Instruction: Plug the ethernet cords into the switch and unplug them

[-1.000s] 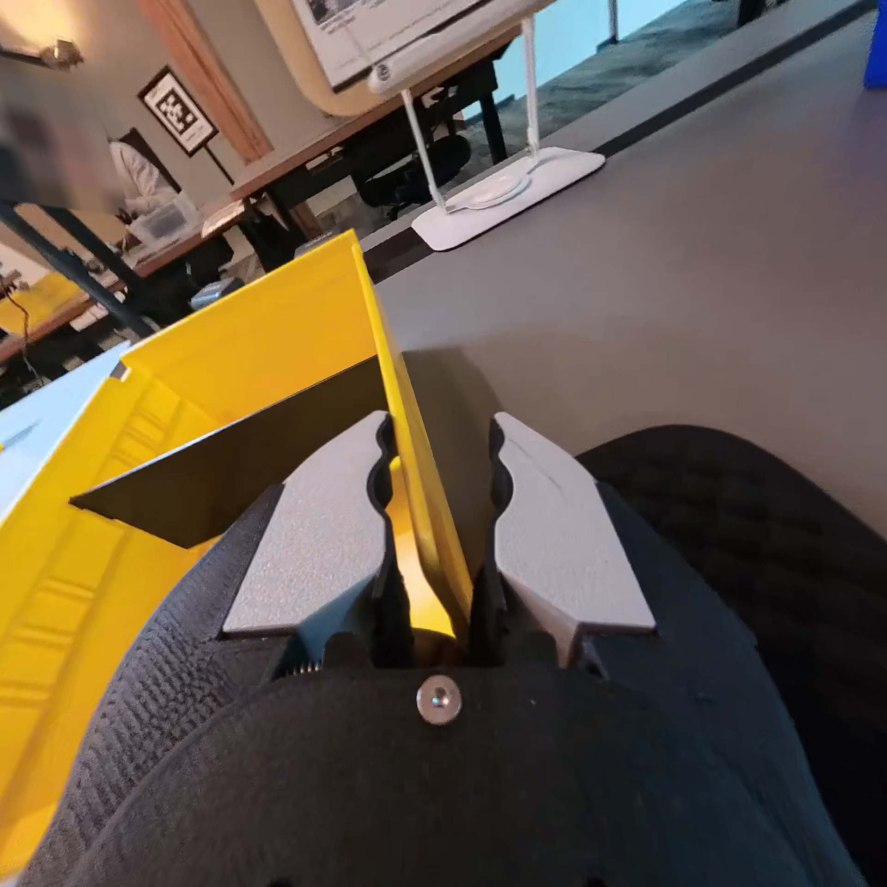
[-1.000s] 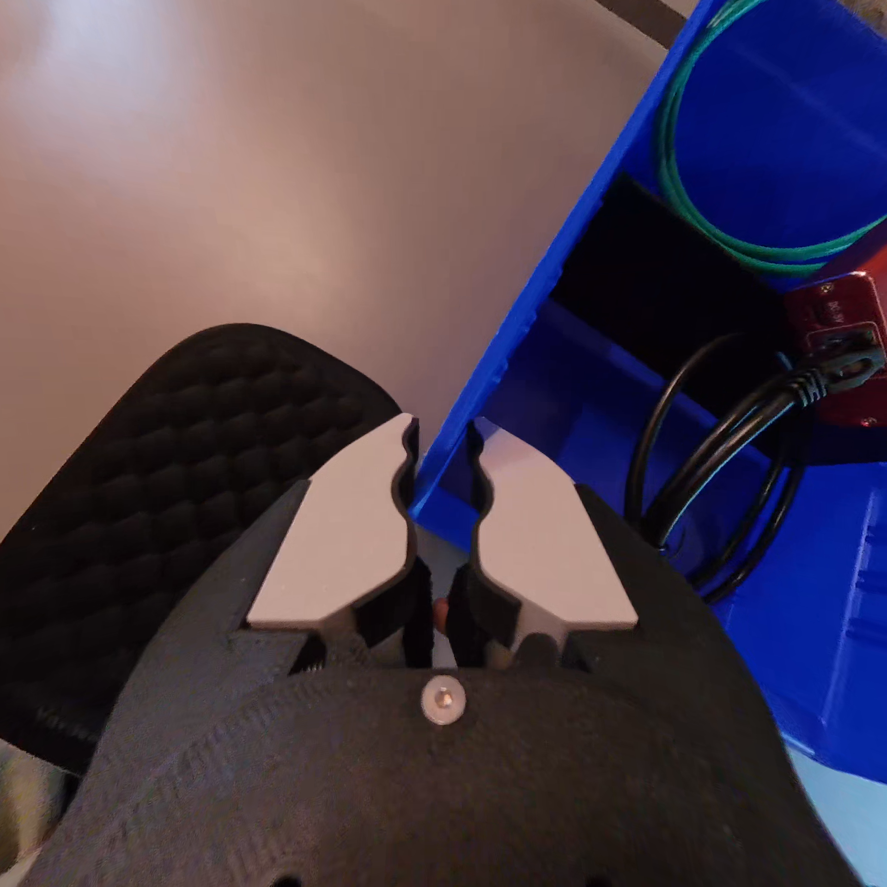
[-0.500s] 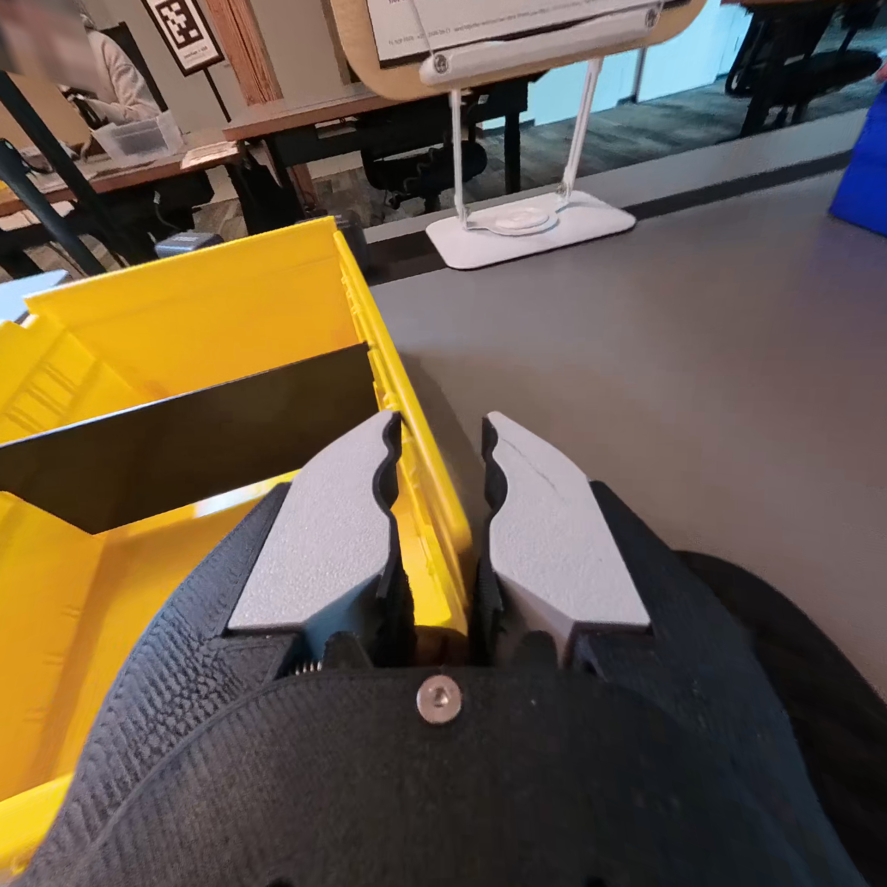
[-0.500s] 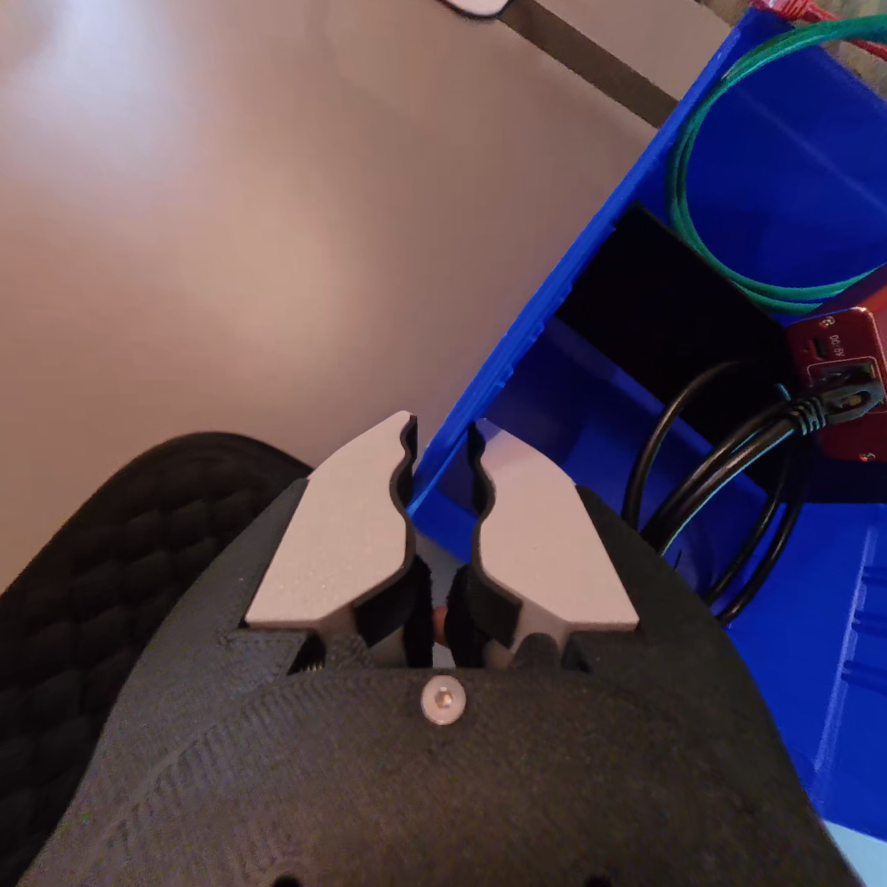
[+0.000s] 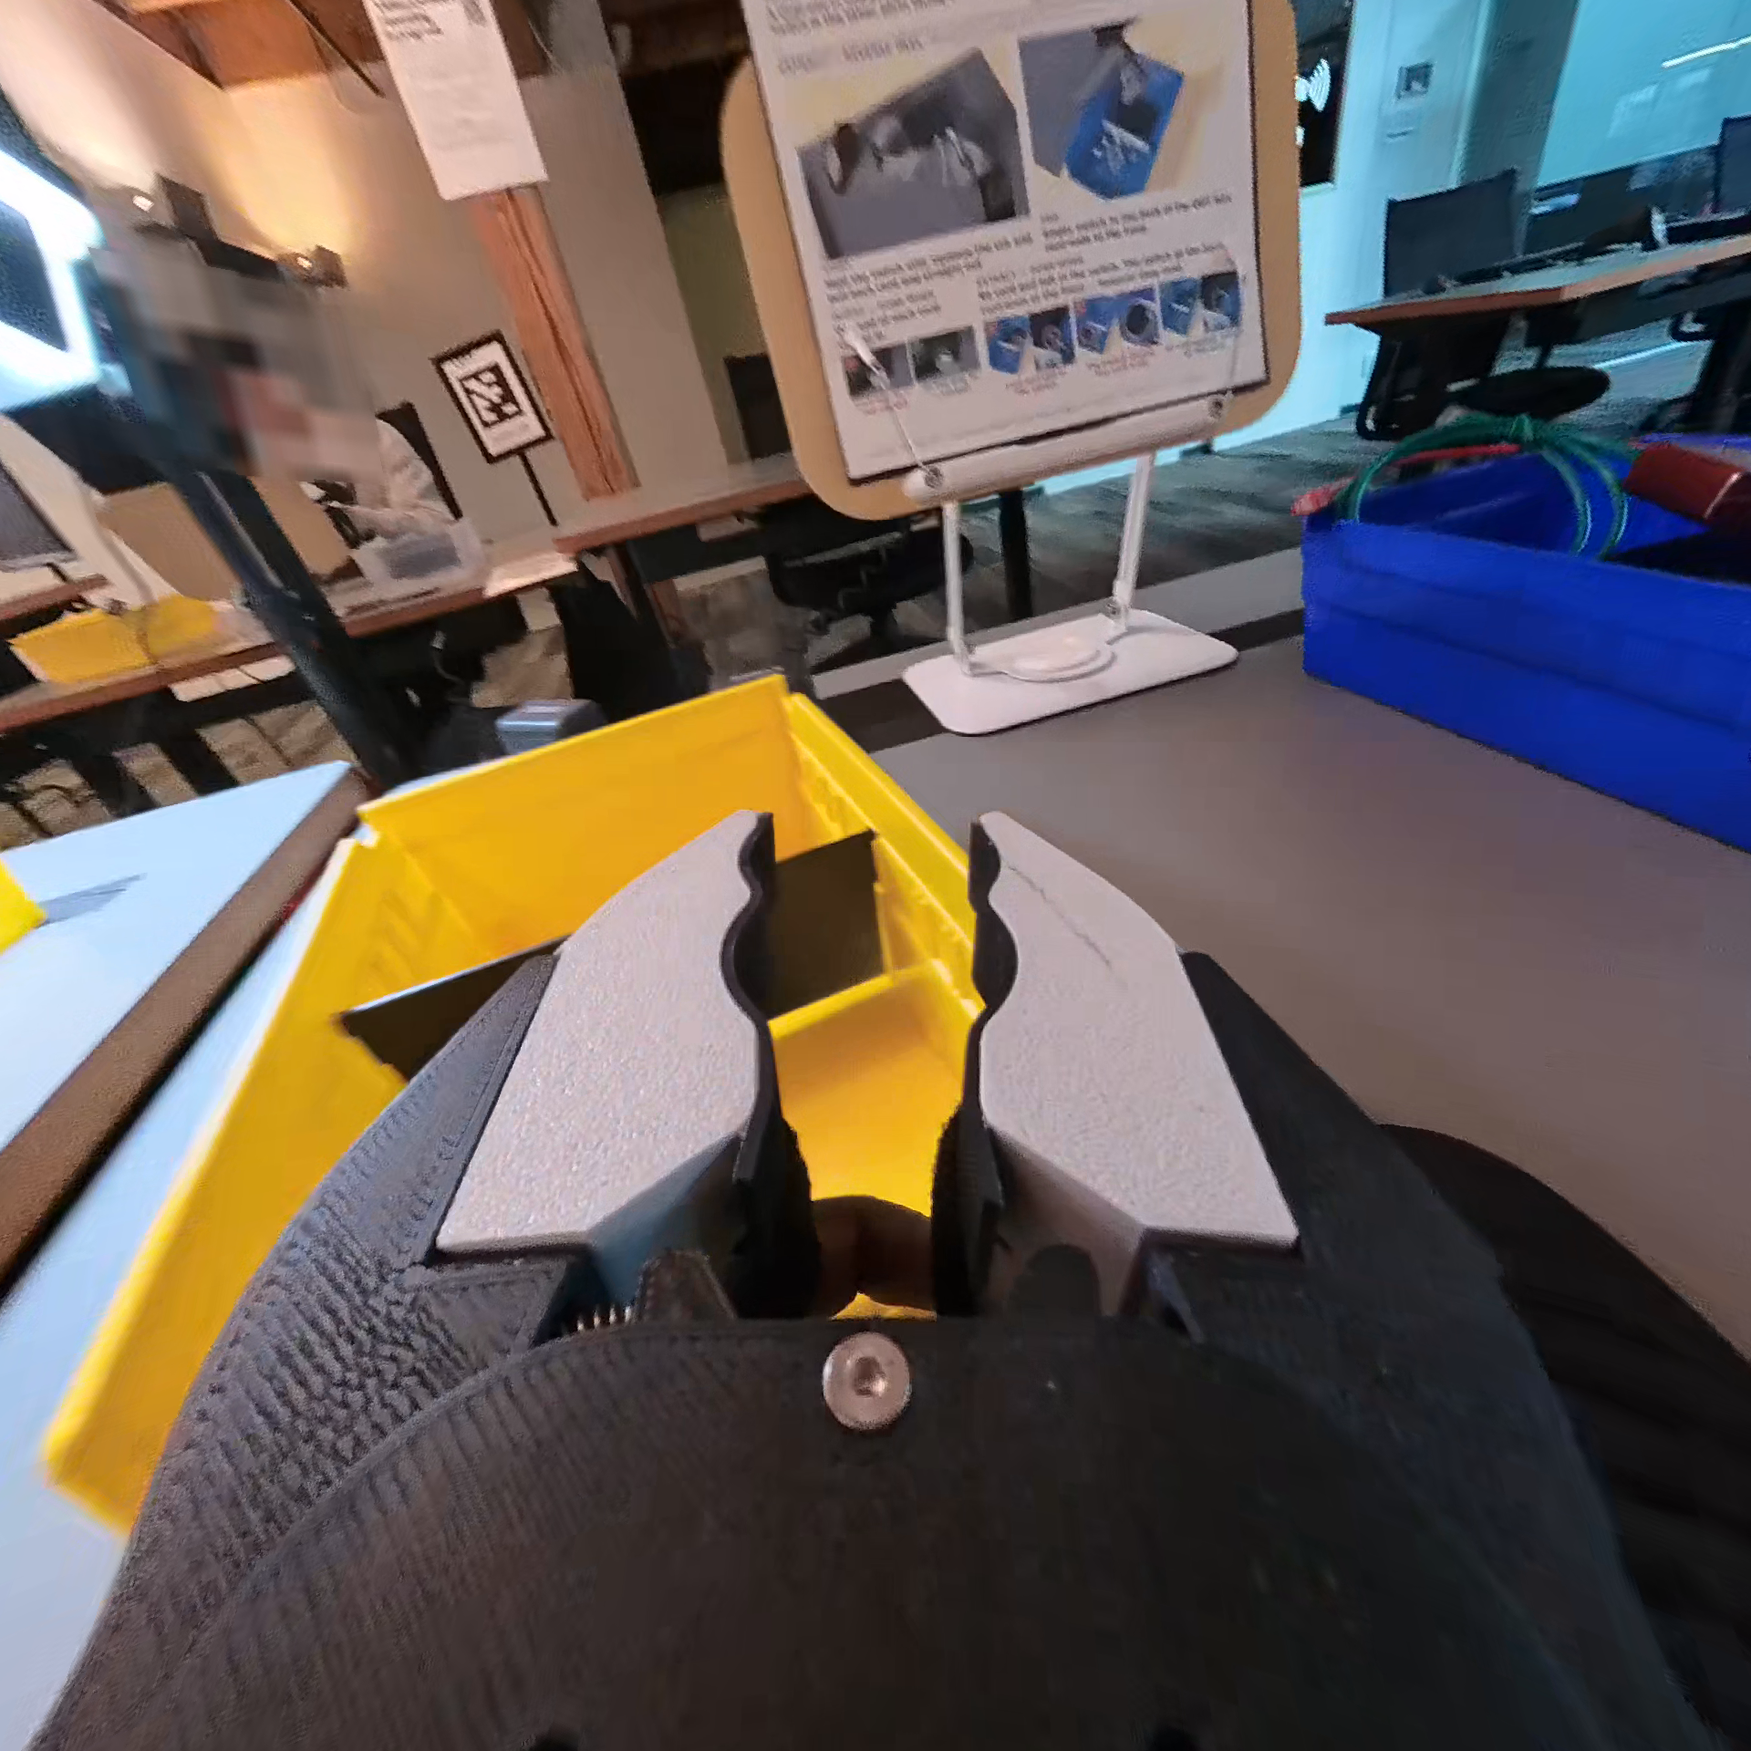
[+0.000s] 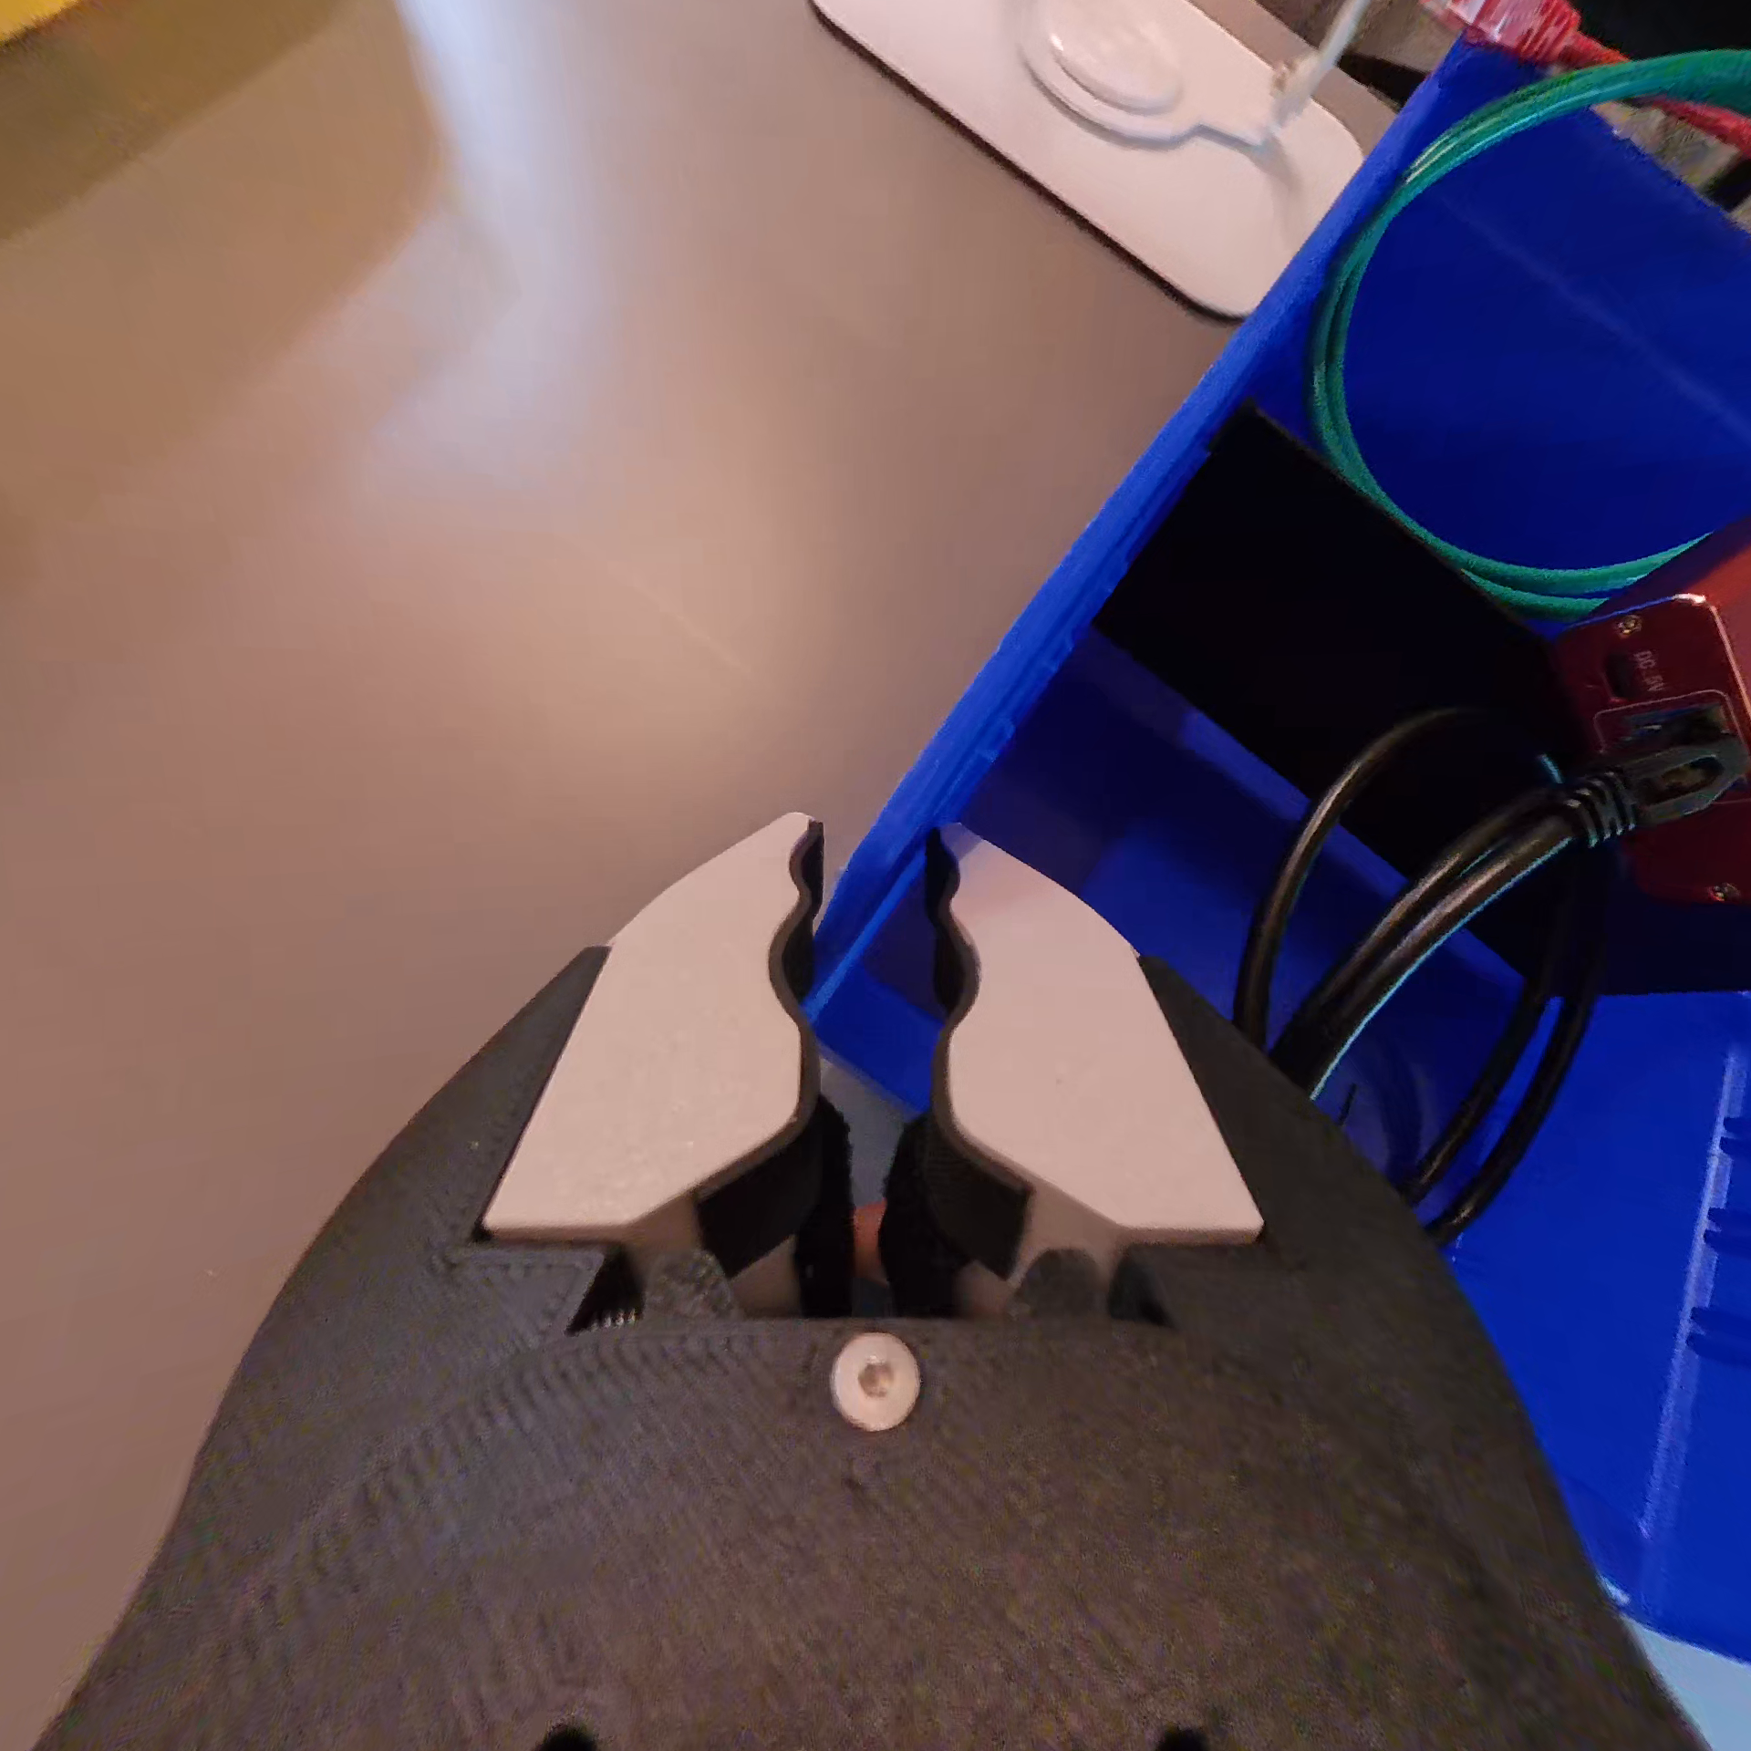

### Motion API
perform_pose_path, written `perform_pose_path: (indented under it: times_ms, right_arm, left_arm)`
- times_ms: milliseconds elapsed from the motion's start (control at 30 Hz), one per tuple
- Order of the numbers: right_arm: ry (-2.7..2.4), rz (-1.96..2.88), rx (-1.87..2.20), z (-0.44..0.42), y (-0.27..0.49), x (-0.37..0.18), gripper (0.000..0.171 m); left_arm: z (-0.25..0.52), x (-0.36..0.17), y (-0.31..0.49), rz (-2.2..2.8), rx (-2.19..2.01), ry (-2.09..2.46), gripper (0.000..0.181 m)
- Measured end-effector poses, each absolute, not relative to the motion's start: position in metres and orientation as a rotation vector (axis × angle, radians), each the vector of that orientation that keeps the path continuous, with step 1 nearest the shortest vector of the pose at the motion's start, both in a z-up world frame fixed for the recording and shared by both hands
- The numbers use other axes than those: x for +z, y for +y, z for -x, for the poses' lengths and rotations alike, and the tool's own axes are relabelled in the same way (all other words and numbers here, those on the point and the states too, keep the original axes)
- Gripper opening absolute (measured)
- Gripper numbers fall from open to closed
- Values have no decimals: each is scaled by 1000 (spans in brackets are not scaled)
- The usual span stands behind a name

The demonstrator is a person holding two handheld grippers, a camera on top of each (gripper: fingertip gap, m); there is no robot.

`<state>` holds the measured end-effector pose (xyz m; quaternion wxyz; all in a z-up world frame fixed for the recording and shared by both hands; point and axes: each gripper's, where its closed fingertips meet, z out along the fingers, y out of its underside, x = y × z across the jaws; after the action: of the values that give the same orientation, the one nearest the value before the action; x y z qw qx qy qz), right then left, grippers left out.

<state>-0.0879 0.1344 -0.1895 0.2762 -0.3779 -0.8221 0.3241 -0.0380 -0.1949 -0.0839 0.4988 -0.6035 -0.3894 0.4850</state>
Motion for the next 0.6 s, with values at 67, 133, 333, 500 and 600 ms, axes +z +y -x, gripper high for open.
perform_pose_path:
  times_ms: [67, 133, 333, 500, 600]
  right_arm:
    - [-2220, 983, 883, 88, 117, -189, 21]
    - [-2237, 948, 893, 88, 100, -189, 21]
    - [-2274, 817, 921, 85, 47, -189, 23]
    - [-2304, 702, 930, 84, 5, -189, 25]
    - [-2326, 653, 943, 84, -13, -189, 25]
  left_arm:
    - [33, -74, -212, 1435, 1213, -959, 39]
    - [28, -66, -228, 1402, 1253, -975, 38]
    - [21, -57, -270, 1338, 1341, -1038, 38]
    - [18, -58, -295, 1334, 1387, -1094, 38]
    - [17, -62, -308, 1350, 1409, -1132, 38]
